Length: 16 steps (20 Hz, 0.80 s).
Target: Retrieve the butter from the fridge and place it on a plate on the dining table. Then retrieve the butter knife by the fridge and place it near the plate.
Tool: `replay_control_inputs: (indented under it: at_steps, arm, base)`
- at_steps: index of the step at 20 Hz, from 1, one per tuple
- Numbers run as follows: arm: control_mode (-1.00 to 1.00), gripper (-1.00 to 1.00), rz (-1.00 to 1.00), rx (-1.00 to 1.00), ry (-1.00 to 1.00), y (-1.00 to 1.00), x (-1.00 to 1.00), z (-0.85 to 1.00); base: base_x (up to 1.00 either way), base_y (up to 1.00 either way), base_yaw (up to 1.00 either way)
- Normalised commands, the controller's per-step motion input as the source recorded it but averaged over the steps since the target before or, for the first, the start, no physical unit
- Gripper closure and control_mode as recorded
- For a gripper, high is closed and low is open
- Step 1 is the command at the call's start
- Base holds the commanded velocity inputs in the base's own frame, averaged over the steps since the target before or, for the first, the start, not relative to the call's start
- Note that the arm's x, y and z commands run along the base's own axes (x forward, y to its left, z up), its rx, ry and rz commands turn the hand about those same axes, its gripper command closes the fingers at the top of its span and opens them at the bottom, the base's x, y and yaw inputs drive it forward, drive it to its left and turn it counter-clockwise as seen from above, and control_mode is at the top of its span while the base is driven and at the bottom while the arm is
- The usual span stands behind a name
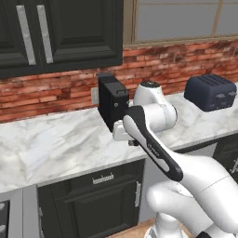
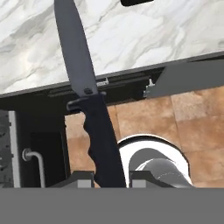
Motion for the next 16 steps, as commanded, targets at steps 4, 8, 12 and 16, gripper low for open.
replay_control_inputs:
  at_steps: [4, 8, 12, 16]
  arm:
    - [-1.00, 1.00, 0.00, -0.01, 0.03, -0.02, 0.01, -0.04]
    - [1.00, 1.00, 0.00, 0.00, 0.01, 0.00, 0.00, -0.05]
    - [1.00, 1.00, 0.00, 0.00, 0.00, 0.00, 0.00, 0.00]
    - [1.00, 1.00, 0.00, 0.00, 0.00, 0.00, 0.00, 0.00]
  base:
    - [0.00, 0.00, 0.00]
    - [-0.10, -0.01, -0.02]
    - [-0.03, -0.39, -0.36]
    - [0.00, -0.68, -0.57]
